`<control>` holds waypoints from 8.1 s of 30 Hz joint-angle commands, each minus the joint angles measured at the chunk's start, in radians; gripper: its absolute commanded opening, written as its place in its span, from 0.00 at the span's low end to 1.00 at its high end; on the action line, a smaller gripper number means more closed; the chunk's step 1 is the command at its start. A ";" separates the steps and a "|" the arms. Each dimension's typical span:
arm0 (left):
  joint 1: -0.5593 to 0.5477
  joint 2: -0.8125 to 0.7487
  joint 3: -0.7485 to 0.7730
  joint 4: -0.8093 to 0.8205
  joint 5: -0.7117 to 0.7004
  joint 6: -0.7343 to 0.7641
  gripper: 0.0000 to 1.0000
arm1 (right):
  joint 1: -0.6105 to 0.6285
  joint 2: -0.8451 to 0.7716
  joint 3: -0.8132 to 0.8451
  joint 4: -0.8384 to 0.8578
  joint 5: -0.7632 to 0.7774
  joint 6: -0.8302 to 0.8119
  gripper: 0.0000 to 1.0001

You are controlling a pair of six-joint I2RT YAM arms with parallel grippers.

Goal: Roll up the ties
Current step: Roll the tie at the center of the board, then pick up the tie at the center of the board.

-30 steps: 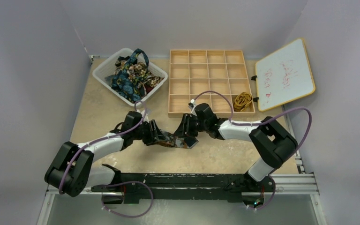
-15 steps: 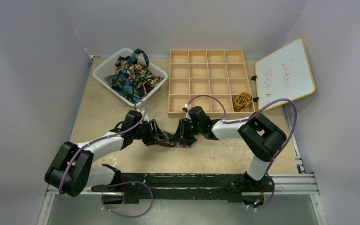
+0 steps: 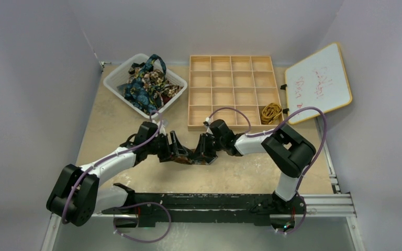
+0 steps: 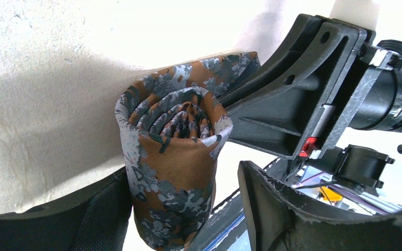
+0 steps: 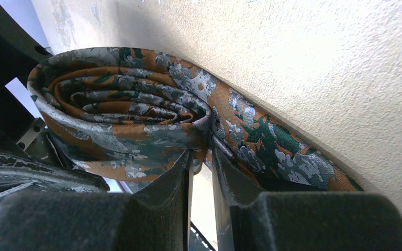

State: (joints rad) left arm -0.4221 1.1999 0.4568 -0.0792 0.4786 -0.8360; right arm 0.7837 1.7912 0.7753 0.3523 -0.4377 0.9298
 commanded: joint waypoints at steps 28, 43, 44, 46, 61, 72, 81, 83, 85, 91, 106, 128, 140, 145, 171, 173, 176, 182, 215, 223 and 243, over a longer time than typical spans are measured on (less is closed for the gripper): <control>-0.001 -0.018 0.040 -0.022 -0.010 0.071 0.29 | -0.006 -0.076 -0.001 0.024 -0.035 0.023 0.31; -0.001 -0.026 0.046 -0.036 -0.010 0.076 0.31 | -0.005 -0.020 0.012 0.052 -0.040 0.036 0.31; -0.001 -0.024 0.050 -0.041 -0.012 0.081 0.30 | -0.005 -0.016 0.020 0.033 -0.033 0.029 0.31; -0.001 -0.019 0.069 -0.069 -0.028 0.096 0.27 | -0.006 -0.022 0.029 0.001 -0.003 0.016 0.30; -0.054 0.056 0.219 -0.251 -0.216 0.159 0.23 | -0.008 -0.098 0.090 -0.258 0.293 -0.109 0.31; -0.120 0.105 0.327 -0.376 -0.396 0.144 0.23 | 0.035 -0.079 0.067 -0.253 0.209 -0.071 0.26; -0.199 0.155 0.409 -0.458 -0.455 0.250 0.22 | 0.045 -0.112 0.034 -0.244 0.181 -0.062 0.26; -0.210 0.165 0.424 -0.470 -0.461 0.277 0.23 | 0.046 -0.109 0.039 -0.249 0.178 -0.066 0.26; -0.224 0.178 0.446 -0.508 -0.511 0.285 0.23 | 0.046 -0.111 0.039 -0.249 0.173 -0.065 0.26; -0.303 0.233 0.498 -0.561 -0.656 0.249 0.23 | 0.045 -0.123 0.023 -0.198 0.128 -0.061 0.26; -0.556 0.472 0.683 -0.739 -0.946 0.130 0.26 | -0.065 -0.382 -0.165 -0.163 0.204 0.073 0.40; -0.592 0.417 0.782 -0.546 -0.585 0.165 0.71 | -0.236 -0.474 -0.307 -0.086 0.107 0.072 0.51; -0.303 0.028 0.490 -0.443 -0.363 0.192 0.84 | -0.238 -0.529 -0.262 -0.006 0.028 0.000 0.72; -0.132 -0.029 0.341 -0.307 -0.152 0.211 0.88 | -0.235 -0.455 -0.243 0.066 -0.055 -0.017 0.76; 0.051 0.182 0.052 0.222 0.230 0.147 0.86 | -0.230 -0.153 -0.209 0.133 -0.148 -0.085 0.50; 0.051 0.202 0.041 0.251 0.236 0.135 0.86 | -0.229 -0.150 -0.217 0.137 -0.147 -0.087 0.50; 0.051 0.235 0.028 0.301 0.260 0.110 0.85 | -0.230 -0.151 -0.227 0.153 -0.160 -0.085 0.50; 0.051 0.249 0.018 0.345 0.280 0.081 0.84 | -0.230 -0.219 -0.219 0.128 -0.172 -0.099 0.59; 0.050 0.370 -0.043 0.515 0.345 0.073 0.80 | -0.179 -0.097 -0.240 0.139 -0.152 -0.081 0.51; 0.047 0.396 -0.084 0.646 0.401 0.013 0.75 | -0.178 -0.089 -0.231 0.127 -0.148 -0.082 0.49; -0.016 0.511 -0.090 0.832 0.381 -0.117 0.52 | -0.176 -0.082 -0.237 0.146 -0.158 -0.083 0.48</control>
State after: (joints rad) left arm -0.4274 1.7054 0.3809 0.7185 0.8742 -0.9524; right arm 0.6018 1.6962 0.5442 0.5602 -0.6422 0.8726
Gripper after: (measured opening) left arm 0.565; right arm 0.481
